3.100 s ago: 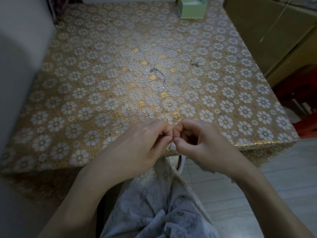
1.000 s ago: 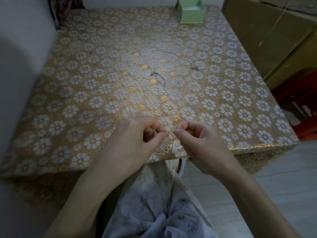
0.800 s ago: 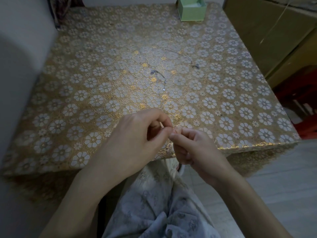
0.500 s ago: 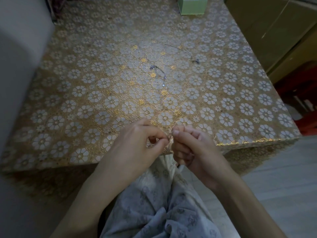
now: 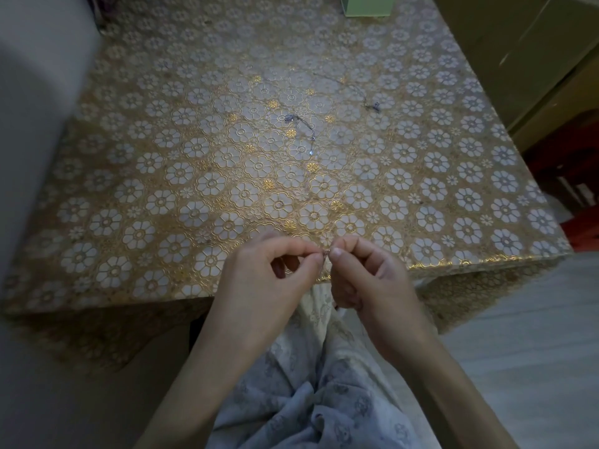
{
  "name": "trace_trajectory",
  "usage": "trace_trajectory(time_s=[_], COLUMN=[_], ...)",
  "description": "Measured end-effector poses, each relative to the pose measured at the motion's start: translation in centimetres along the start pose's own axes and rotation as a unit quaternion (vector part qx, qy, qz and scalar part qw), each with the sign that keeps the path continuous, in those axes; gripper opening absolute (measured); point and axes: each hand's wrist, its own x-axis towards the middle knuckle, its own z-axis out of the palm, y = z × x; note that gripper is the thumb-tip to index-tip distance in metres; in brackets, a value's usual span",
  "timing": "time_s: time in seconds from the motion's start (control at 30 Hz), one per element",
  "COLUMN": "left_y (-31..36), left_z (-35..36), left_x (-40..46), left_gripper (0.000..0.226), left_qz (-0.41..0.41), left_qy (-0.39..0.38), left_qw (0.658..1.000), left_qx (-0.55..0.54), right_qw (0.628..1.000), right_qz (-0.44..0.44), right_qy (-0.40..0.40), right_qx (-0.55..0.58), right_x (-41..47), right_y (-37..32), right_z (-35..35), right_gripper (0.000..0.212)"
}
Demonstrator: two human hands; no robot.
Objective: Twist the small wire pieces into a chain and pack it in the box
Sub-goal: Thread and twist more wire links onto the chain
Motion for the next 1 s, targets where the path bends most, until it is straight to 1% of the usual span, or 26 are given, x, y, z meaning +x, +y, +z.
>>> trace_trajectory(time_s=[0.17, 0.3, 0.4, 0.53, 0.8, 0.9, 1.0], left_y=[-0.02, -0.13, -0.28, -0.09, -0.57, -0.61, -0.71], left_z=[0.08, 0.02, -0.02, 0.30, 0.87, 0.85, 0.86], left_x=[-0.12, -0.14, -0.18, -0.33, -0.33, -0.25, -0.09], left_gripper=[0.012, 0.005, 0.007, 0.003, 0.011, 0.012, 0.012], left_qz=[-0.022, -0.067, -0.084, -0.065, 0.008, 0.031, 0.038], left_qy=[0.005, -0.002, -0.007, 0.002, 0.013, 0.010, 0.003], left_qw=[0.999, 0.994, 0.993, 0.997, 0.998, 0.996, 0.997], left_qx=[-0.036, -0.084, -0.087, -0.044, 0.056, 0.079, 0.071], right_qw=[0.999, 0.993, 0.986, 0.974, 0.972, 0.979, 0.988], right_qz=[-0.026, -0.061, -0.090, -0.107, -0.085, -0.079, -0.069], right_qy=[0.006, 0.011, 0.017, 0.018, 0.029, 0.034, 0.034], right_qx=[-0.045, -0.097, -0.140, -0.197, -0.216, -0.186, -0.134], right_x=[-0.42, -0.69, -0.80, -0.82, -0.50, -0.37, -0.24], right_y=[-0.11, -0.03, 0.22, 0.31, 0.35, 0.27, -0.08], right_z=[0.12, 0.19, 0.30, 0.41, 0.39, 0.35, 0.42], right_gripper=[0.015, 0.010, 0.010, 0.010, 0.009, 0.009, 0.008])
